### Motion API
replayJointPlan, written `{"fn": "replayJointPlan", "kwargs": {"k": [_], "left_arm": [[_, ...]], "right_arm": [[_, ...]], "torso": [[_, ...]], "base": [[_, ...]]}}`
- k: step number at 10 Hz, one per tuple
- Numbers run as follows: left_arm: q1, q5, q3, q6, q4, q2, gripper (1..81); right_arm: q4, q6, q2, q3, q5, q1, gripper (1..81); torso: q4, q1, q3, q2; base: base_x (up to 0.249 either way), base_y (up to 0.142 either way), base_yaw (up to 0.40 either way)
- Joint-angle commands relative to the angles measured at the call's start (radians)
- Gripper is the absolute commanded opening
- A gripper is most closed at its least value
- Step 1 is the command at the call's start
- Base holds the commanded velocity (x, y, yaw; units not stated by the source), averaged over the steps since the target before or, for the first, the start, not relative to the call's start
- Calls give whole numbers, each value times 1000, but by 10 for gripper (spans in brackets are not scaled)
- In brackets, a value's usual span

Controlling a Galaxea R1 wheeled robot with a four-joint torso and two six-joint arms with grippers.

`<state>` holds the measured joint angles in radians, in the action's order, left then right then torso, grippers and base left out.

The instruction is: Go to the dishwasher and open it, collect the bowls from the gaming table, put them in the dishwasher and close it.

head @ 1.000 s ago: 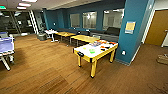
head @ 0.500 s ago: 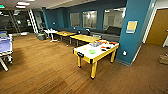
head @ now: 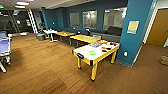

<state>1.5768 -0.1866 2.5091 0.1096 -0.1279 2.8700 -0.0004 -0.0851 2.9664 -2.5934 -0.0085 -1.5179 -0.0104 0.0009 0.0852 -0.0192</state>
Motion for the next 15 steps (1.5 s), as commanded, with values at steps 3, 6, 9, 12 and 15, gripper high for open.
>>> {"fn": "replayJointPlan", "kwargs": {"k": [3,6,9,12,15], "left_arm": [[-31,47,-4,1,-12,-10,811],[-30,47,-4,1,-10,-10,811],[-30,47,-4,1,-12,-10,811],[-31,47,-6,2,-12,-10,811],[-31,47,-6,1,-12,-10,811]], "right_arm": [[-7,-4,1,4,-59,44,811],[-7,-4,1,4,-59,44,811],[-9,-4,1,4,-59,43,811],[-9,-4,1,4,-59,43,811],[-9,-4,1,4,-59,44,811]], "torso": [[0,0,0,0],[0,0,0,0],[0,0,0,0],[0,0,0,0],[0,0,0,0]], "base": [[132,22,0],[132,67,0],[133,67,0],[137,42,0],[137,0,0]]}}
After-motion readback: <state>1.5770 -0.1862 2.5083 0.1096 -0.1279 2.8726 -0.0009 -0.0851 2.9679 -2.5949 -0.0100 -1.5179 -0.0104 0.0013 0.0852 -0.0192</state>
